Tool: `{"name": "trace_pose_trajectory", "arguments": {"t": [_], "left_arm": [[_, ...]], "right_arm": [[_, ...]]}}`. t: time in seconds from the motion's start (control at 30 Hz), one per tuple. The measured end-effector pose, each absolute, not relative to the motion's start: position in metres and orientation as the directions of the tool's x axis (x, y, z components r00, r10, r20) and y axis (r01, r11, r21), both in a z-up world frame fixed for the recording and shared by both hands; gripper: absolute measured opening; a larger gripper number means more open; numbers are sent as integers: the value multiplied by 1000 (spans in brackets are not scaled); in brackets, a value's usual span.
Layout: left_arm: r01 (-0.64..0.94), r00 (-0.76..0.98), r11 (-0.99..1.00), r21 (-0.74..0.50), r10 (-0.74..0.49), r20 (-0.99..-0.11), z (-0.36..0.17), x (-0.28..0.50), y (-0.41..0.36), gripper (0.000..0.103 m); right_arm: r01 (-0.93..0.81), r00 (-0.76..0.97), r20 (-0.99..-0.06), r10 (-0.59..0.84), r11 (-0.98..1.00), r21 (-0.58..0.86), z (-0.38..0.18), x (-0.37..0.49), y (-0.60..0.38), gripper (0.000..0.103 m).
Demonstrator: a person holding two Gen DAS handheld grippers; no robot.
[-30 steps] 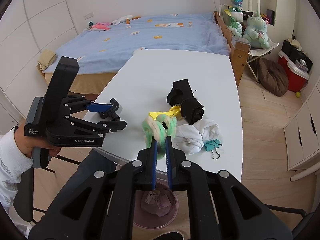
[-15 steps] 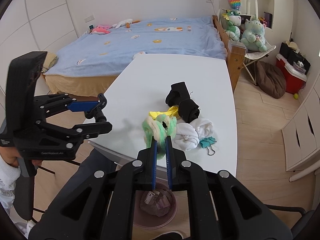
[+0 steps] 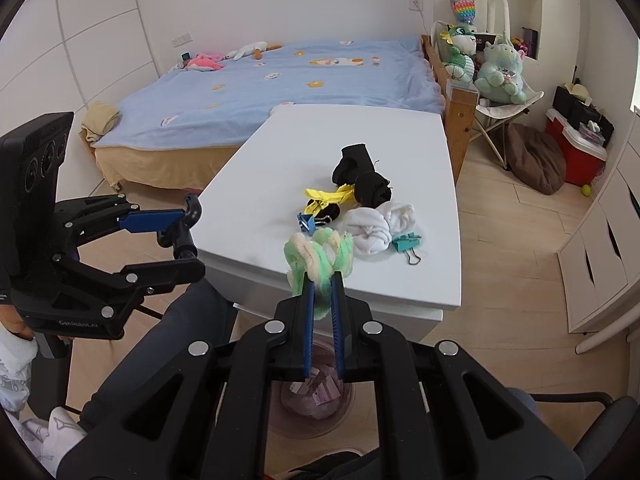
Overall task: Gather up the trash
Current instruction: 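Drop the black handle into the wastebasket with the left gripper while the right carries the scrunchie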
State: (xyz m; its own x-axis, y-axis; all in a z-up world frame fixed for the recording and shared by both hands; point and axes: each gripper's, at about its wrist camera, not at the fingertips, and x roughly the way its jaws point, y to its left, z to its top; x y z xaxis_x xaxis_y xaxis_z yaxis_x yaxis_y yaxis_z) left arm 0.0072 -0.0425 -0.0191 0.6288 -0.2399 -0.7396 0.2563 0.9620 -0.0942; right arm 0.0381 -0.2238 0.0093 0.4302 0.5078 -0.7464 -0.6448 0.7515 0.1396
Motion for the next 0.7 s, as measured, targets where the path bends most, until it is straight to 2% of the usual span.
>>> {"name": "trace_pose_trajectory", "arguments": {"t": [0.6, 0.67, 0.7], "left_arm": [[323, 584, 937, -133, -308, -751, -32, -15, -72, 58], [326, 580, 935, -140, -315, -751, -32, -15, -73, 62], [324, 581, 935, -142, -316, -750, -33, -14, -72, 76]], "right_arm": [[-633, 414, -752, 514, 756, 169, 2, 19, -240, 8], [-633, 412, -752, 514, 756, 169, 1, 19, -240, 8], [-633, 411, -753, 514, 755, 170, 1, 19, -240, 8]]}}
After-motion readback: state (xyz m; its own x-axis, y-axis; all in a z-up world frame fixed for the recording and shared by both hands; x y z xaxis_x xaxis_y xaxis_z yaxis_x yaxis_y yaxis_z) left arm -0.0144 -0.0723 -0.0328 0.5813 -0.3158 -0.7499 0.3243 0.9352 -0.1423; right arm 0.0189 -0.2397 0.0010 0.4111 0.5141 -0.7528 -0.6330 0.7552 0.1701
